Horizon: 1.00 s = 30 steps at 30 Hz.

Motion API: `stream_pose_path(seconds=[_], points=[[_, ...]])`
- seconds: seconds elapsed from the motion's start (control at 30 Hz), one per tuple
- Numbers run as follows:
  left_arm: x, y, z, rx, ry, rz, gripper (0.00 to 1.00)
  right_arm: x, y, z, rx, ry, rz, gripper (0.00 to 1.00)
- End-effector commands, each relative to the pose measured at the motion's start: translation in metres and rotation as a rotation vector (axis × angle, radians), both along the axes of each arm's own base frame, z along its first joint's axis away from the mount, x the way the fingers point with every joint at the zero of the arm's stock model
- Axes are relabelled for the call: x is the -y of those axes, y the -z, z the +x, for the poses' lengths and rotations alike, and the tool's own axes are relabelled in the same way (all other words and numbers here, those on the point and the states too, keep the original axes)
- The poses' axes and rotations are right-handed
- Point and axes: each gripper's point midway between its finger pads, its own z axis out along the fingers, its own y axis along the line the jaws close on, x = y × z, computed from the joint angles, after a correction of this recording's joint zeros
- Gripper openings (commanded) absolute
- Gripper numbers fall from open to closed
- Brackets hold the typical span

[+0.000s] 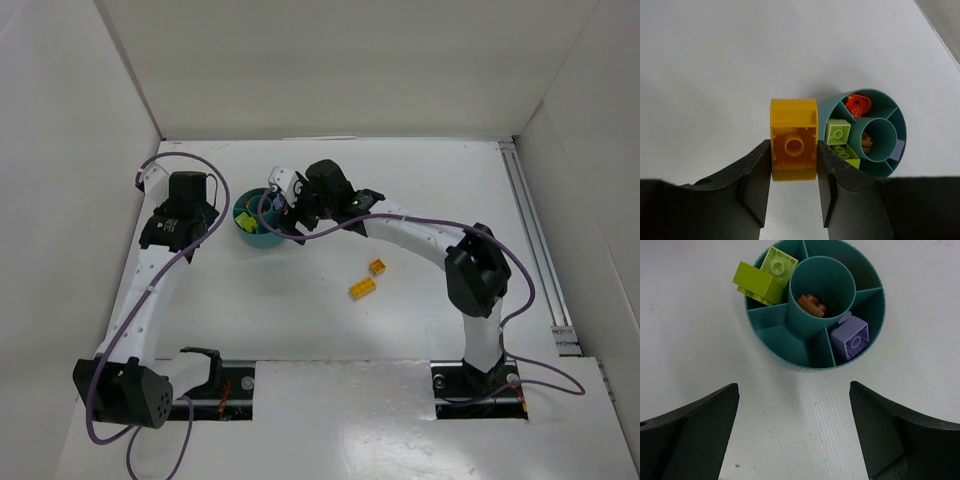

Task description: Sort the legos into containers by color

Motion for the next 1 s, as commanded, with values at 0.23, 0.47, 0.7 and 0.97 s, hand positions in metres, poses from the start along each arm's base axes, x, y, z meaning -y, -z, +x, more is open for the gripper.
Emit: stream_pose_path(seconds=[0.23, 0.47, 0.7, 0.97], points=[[-0.022, 0.0, -0.017, -0.026, -0.125, 0.032, 0.0, -0.013, -0.027, -0.002, 0.037, -0.045, 0.054, 0.95], [-0.037, 0.003, -0.025, -0.031, -0.202, 0.035, 0.0, -0.008, -0.024, -0.003, 0.048, -0.047, 0.035, 0.95], [-0.052, 0.004, -0.041, -0.08, -0.286, 0.085, 0.0, -0.005, -0.02, -0.003, 0.045, -0.043, 0.014, 0.95], [-0.064, 0.004, -0.052, -0.12, -0.378, 0.127, 0.0, -0.002, -0.012, -0.003, 0.045, -0.044, -0.018, 0.95]])
